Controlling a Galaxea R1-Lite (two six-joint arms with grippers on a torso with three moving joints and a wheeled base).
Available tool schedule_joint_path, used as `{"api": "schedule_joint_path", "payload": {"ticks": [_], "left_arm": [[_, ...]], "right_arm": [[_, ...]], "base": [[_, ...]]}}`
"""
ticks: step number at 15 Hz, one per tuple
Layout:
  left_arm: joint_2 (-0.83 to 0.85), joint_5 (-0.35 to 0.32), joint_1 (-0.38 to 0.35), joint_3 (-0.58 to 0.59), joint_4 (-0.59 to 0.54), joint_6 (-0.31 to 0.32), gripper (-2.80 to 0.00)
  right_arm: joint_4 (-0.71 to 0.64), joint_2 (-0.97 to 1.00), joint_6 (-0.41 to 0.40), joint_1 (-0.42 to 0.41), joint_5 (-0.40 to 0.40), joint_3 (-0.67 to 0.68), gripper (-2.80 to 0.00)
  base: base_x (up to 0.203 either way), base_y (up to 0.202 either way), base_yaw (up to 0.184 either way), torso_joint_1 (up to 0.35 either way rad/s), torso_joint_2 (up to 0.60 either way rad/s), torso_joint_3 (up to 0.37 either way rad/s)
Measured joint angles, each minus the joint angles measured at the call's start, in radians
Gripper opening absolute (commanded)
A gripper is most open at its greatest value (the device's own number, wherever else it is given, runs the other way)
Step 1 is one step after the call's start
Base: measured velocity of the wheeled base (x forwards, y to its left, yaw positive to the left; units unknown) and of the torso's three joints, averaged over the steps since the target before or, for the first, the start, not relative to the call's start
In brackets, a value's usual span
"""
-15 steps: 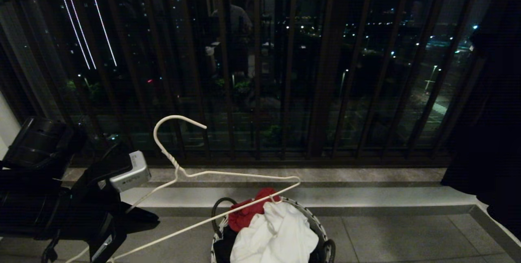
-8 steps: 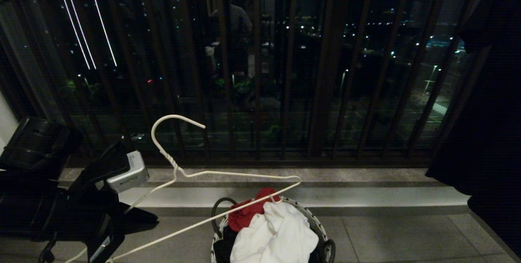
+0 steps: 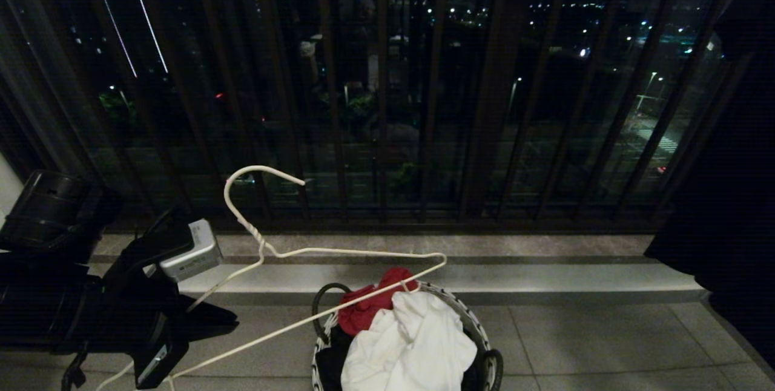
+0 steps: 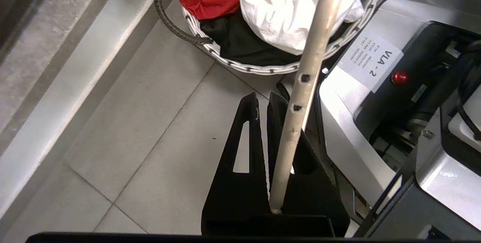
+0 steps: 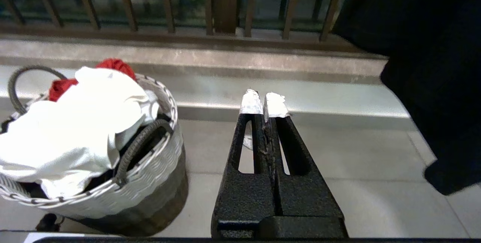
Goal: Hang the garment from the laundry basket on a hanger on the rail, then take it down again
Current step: Pick up clothes from the basket
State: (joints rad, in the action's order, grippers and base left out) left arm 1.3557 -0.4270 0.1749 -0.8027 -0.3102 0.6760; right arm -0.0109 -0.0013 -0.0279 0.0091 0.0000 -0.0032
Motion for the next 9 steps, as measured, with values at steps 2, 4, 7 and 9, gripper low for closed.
{"api": "schedule_joint_path", "payload": {"ticks": [2,4,7,9], "left_arm": [[-0.001,0.000,0.000,0.003,0.001,0.000,-2.80],[-0.006,0.001,0.000,0.003,0.001,-0.002,-2.80],[-0.014,0.001,0.000,0.002,0.003,-0.004,-2.80],[-0.020,0.001,0.000,-0.002,0.004,-0.008,-2.80]], "right_arm": [[0.000,0.000,0.000,0.000,0.000,0.000,-2.80],[0.000,0.000,0.000,-0.001,0.000,0.000,-2.80],[0.000,0.000,0.000,0.000,0.000,0.000,-2.80],[0.000,0.000,0.000,0.000,0.000,0.000,-2.80]], "base": [[0.000,0.000,0.000,0.004,0.01,-0.196],[0.000,0.000,0.000,0.000,0.00,-0.202],[0.000,0.000,0.000,0.002,0.00,-0.195],[0.000,0.000,0.000,0.000,0.00,-0.196]]}}
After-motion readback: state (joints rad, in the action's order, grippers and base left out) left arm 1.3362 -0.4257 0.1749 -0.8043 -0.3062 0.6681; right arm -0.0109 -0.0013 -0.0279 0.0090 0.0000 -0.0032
